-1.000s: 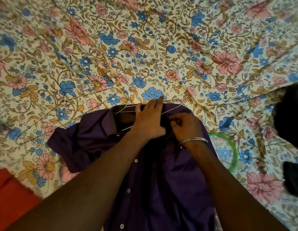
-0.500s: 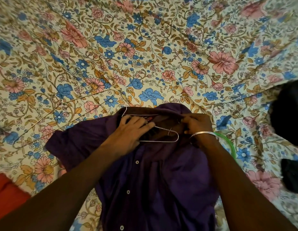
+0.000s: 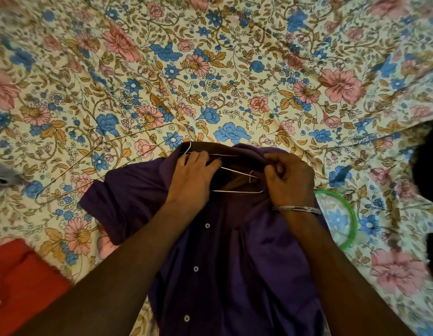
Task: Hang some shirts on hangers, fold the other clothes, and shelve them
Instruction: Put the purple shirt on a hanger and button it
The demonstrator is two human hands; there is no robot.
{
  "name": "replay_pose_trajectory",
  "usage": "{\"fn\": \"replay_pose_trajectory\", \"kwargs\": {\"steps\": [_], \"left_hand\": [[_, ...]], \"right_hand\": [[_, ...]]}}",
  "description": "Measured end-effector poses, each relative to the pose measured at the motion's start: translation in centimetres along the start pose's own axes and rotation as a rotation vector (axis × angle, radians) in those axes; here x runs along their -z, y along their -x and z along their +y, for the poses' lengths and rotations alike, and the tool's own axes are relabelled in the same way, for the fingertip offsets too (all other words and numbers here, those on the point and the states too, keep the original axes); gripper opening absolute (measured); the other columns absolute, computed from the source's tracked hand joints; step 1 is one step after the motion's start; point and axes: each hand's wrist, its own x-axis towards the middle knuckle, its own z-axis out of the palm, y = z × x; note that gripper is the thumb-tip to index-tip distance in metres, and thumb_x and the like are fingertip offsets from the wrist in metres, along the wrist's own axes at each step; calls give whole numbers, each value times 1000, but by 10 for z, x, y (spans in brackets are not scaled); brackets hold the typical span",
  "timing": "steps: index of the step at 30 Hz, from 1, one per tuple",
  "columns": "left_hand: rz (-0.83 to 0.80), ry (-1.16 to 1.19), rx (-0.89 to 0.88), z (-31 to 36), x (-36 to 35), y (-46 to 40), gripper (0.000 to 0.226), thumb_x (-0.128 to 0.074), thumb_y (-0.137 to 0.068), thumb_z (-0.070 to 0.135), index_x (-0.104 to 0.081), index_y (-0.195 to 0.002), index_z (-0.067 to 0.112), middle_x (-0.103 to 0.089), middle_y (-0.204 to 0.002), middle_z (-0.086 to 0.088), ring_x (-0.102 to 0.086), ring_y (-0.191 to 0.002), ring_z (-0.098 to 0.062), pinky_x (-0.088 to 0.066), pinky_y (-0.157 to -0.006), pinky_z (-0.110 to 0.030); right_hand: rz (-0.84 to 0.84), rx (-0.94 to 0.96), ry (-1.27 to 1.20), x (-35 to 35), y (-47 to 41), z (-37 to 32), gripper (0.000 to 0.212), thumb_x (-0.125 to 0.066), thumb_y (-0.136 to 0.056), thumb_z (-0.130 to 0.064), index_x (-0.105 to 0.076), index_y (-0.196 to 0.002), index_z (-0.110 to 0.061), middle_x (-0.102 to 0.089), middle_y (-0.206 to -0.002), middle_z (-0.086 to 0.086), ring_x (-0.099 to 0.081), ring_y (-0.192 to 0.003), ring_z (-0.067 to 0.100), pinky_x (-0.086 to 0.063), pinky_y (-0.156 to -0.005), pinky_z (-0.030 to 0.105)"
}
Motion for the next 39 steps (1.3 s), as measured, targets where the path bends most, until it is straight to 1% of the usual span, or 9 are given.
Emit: {"fn": "replay_pose_trajectory", "kwargs": {"steps": [7, 12, 17, 20, 22, 25, 30, 37, 39], "left_hand": [[-131, 223, 27, -15, 16, -11, 38, -73, -79, 15, -56, -111, 27, -45, -113, 3, -41, -120, -24, -23, -109, -45], [-128, -19, 105, -6, 13, -14, 37, -67, -86, 25, -55, -121, 27, -52, -126, -4, -44, -123, -27, -32, -108, -46], [-93, -146, 139, 15, -2, -12, 61, -65, -90, 25, -40, -145, 22, -43, -140, -11, -40, -131, -31, -33, -113, -46], [-41, 346, 103, 15, -3, -10, 72, -74, -81, 21, -43, -145, 14, -36, -145, -11, -34, -135, -30, -33, -116, -40], [13, 740, 129, 10, 8, -7, 74, -75, -70, 10, -50, -140, 12, -35, -144, -3, -30, -136, -18, -27, -116, -23], [260, 665, 325, -12, 14, -10, 62, -68, -78, 1, -53, -136, 17, -43, -139, 2, -35, -134, -17, -36, -113, -28], [51, 260, 310, -43, 6, -38, 50, -66, -96, 23, -51, -143, 18, -55, -135, -13, -41, -130, -33, -41, -107, -48], [-454, 190, 187, -85, 57, -93, 23, -76, -90, 26, -73, -108, 12, -66, -123, -10, -62, -111, -29, -46, -86, -34], [-422, 261, 149, -87, 69, -103, 20, -74, -92, 26, -73, -105, 11, -67, -121, -10, -63, -109, -27, -47, -88, -35]], "right_hand": [[-161, -122, 87, 1, -15, 30, 26, -69, -84, -12, -76, -107, -19, -54, -77, -6, -56, -75, 15, -48, -73, 29], [-117, -51, 16, -1, -8, 22, 28, -67, -80, -12, -75, -105, -22, -53, -75, -5, -54, -70, 16, -53, -73, 37], [-88, 146, -120, -9, 20, -21, 39, -60, -77, -7, -72, -112, -20, -45, -80, -15, -49, -70, 2, -44, -67, 18], [-214, 196, -172, -24, 36, -32, 51, -59, -74, -9, -64, -123, -22, -46, -82, -9, -47, -67, 6, -45, -62, 21], [-199, 87, -210, -31, 47, -27, 55, -63, -74, -12, -55, -126, -26, -48, -84, -8, -48, -64, 7, -45, -58, 24], [-45, -79, -161, -39, 67, -22, 54, -76, -77, -23, -44, -119, -28, -48, -92, -9, -52, -68, 8, -45, -55, 22], [-5, -296, -131, -54, 86, -23, 62, -84, -75, -37, -38, -116, -25, -50, -101, -5, -58, -87, 13, -53, -69, 32], [-86, -181, -365, -56, 97, -25, 58, -74, -86, -14, -42, -129, -38, -57, -127, -12, -59, -115, 6, -56, -95, 35], [-81, -163, -405, -55, 100, -27, 58, -71, -89, -13, -43, -135, -34, -56, -134, -13, -56, -122, 4, -52, -101, 32]]}}
